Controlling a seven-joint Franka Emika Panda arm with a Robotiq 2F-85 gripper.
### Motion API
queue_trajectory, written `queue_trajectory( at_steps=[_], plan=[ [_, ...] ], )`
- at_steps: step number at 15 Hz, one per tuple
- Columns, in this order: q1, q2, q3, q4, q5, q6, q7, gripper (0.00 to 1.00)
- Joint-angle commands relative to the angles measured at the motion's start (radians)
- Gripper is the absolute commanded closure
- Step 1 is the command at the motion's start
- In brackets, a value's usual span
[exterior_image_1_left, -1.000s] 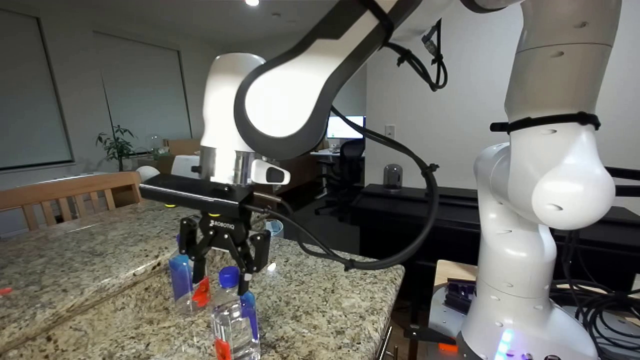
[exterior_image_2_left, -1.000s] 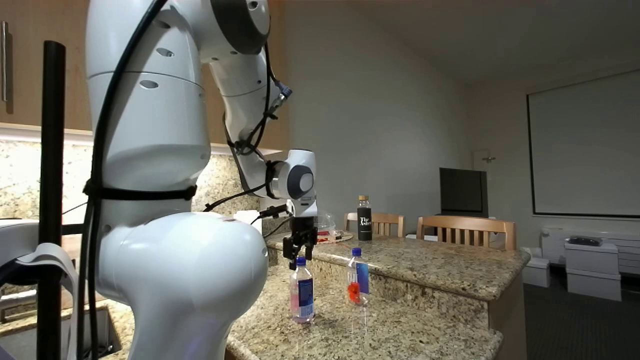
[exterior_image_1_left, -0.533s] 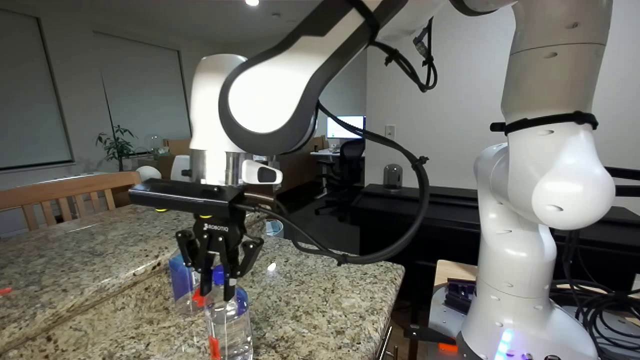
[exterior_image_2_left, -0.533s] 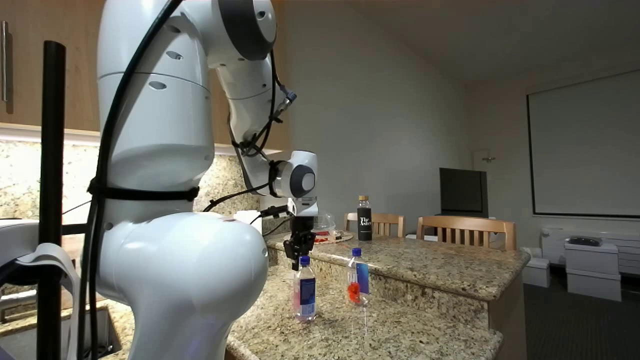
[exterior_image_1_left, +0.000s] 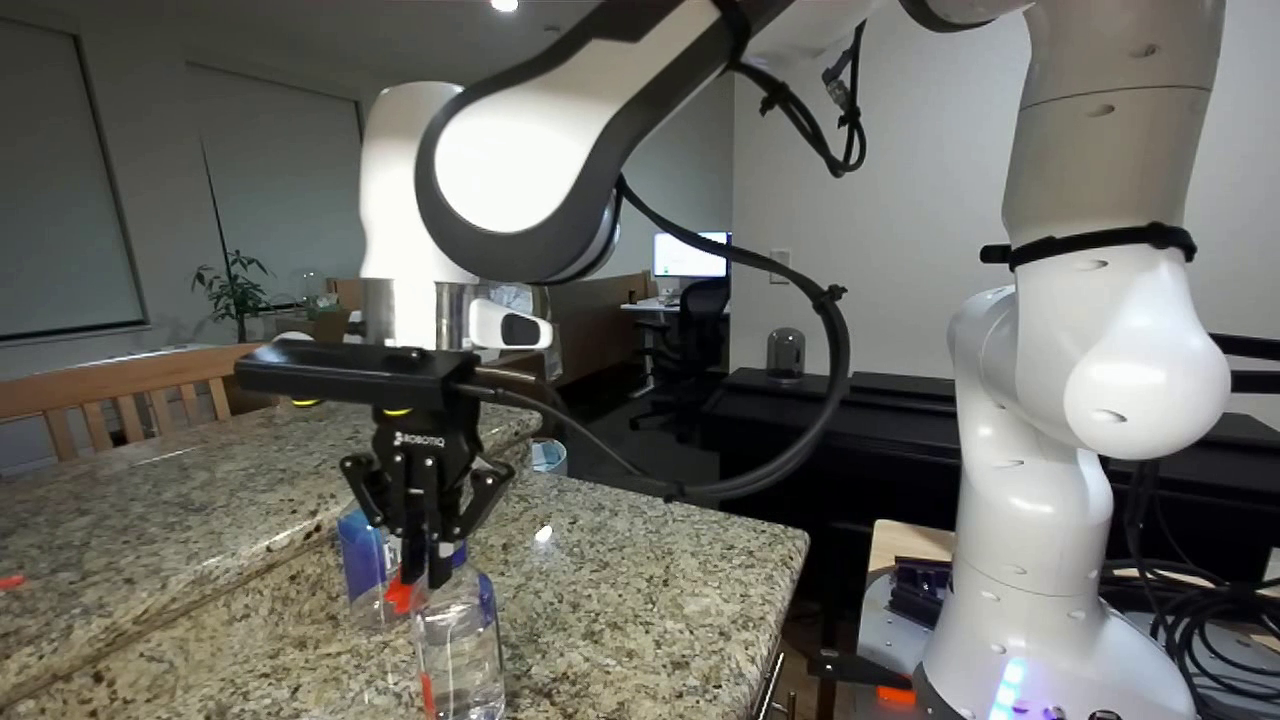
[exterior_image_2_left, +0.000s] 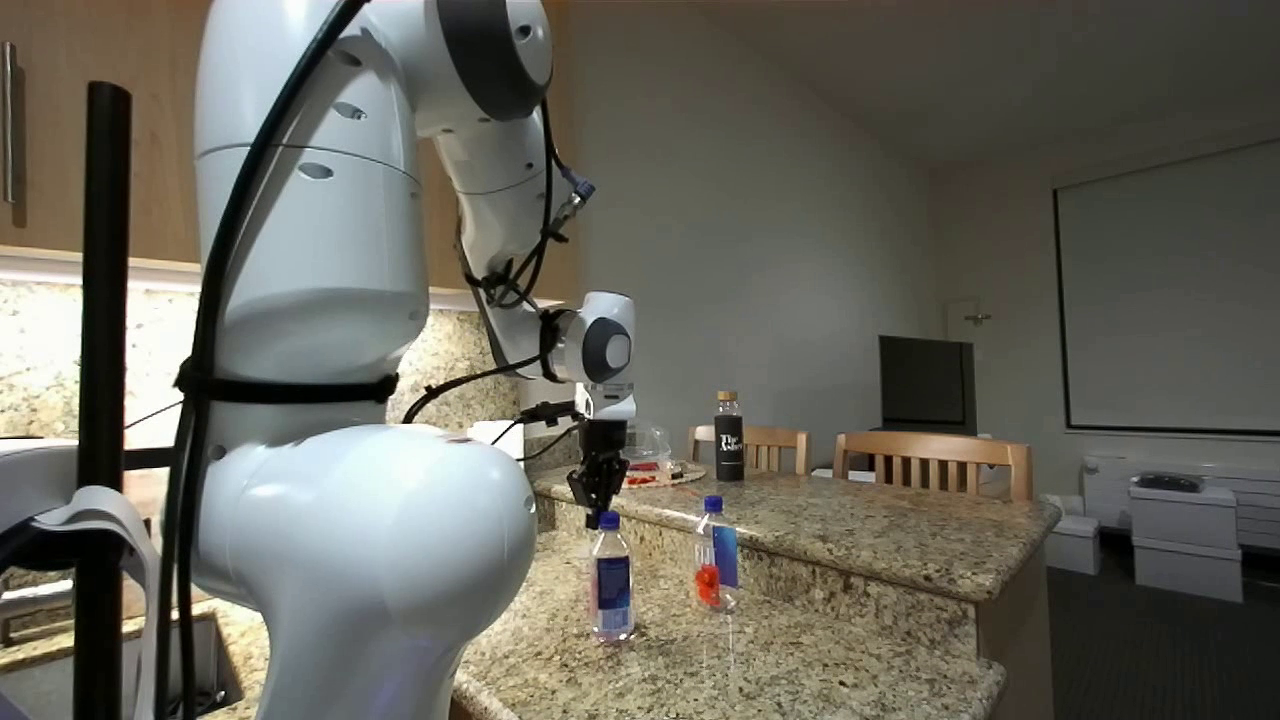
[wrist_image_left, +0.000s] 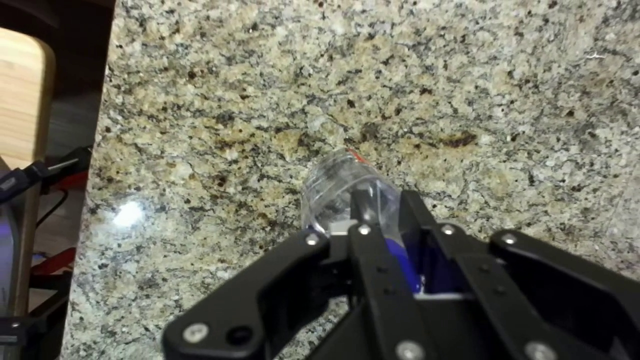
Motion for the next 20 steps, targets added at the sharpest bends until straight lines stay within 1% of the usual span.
queue_trajectory(
  at_steps=[1, 8, 9, 14, 15, 16, 17, 18, 20],
  plan=[
    [-0.003, -0.01, -0.003, 0.015, 0.0, -0.058, -0.027, 0.48],
    [-0.012, -0.016, -0.015, 0.018, -0.019, -0.097, -0.013, 0.03],
    [-0.013, -0.014, -0.017, 0.02, -0.022, -0.102, -0.013, 0.0],
    [-0.016, 0.002, -0.027, 0.048, -0.047, -0.146, -0.02, 0.0],
    [-0.016, 0.006, -0.029, 0.056, -0.055, -0.156, -0.016, 0.25],
    [-0.016, 0.01, -0.03, 0.064, -0.059, -0.169, -0.015, 0.27],
    [-0.017, 0.014, -0.031, 0.071, -0.064, -0.181, -0.013, 0.33],
    [-0.017, 0.019, -0.033, 0.08, -0.066, -0.195, -0.015, 0.41],
    [-0.016, 0.029, -0.035, 0.092, -0.071, -0.206, -0.017, 0.53]
  ],
)
